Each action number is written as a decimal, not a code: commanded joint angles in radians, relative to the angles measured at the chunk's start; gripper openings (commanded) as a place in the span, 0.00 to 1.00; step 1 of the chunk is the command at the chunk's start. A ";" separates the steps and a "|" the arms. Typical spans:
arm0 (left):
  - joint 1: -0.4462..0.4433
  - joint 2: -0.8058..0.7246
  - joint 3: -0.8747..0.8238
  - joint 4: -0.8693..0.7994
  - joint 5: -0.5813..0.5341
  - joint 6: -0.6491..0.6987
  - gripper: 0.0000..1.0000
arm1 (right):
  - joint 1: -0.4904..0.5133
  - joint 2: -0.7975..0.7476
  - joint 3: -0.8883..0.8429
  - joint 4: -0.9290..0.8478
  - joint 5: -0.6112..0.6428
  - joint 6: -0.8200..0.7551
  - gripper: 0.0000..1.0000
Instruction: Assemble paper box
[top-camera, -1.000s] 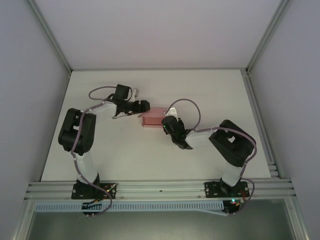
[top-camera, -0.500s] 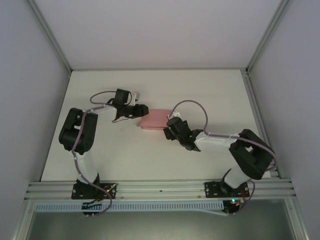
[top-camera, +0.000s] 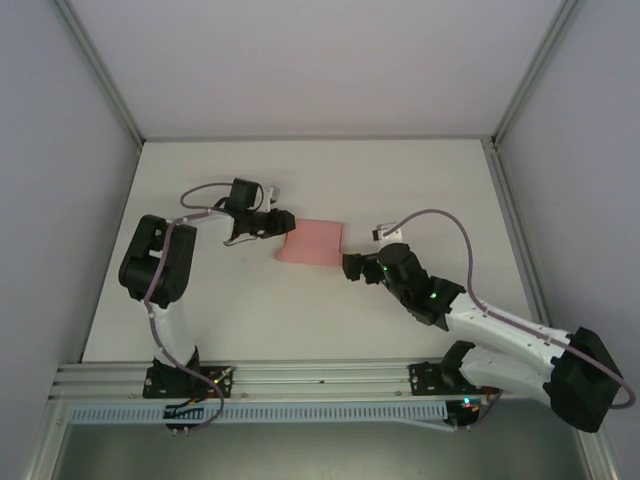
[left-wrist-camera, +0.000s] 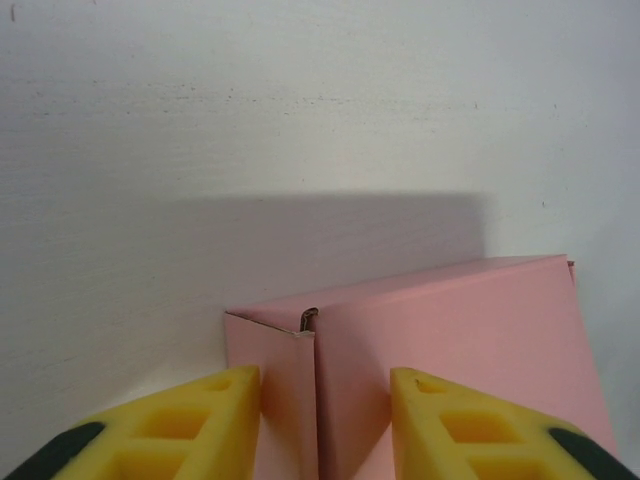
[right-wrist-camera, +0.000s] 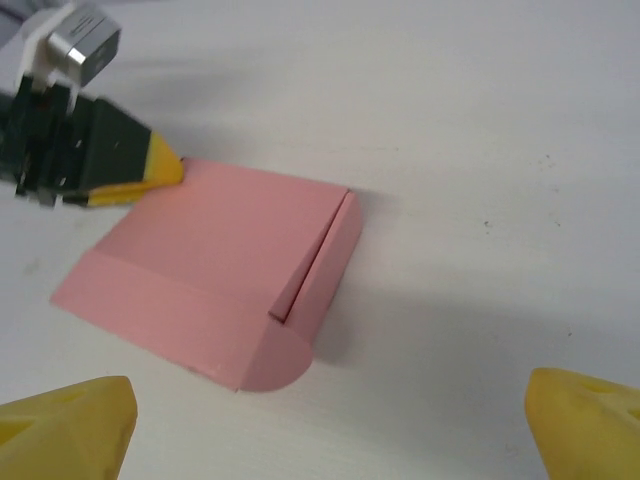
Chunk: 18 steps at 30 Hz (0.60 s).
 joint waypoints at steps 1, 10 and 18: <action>0.004 0.044 -0.026 -0.044 0.006 0.011 0.35 | -0.069 0.110 0.066 0.052 -0.113 0.177 1.00; 0.010 0.033 -0.050 -0.034 0.008 0.024 0.33 | -0.183 0.598 0.327 0.109 -0.423 0.268 0.84; 0.022 0.026 -0.070 -0.013 0.028 0.019 0.31 | -0.213 0.706 0.313 0.135 -0.461 0.278 0.43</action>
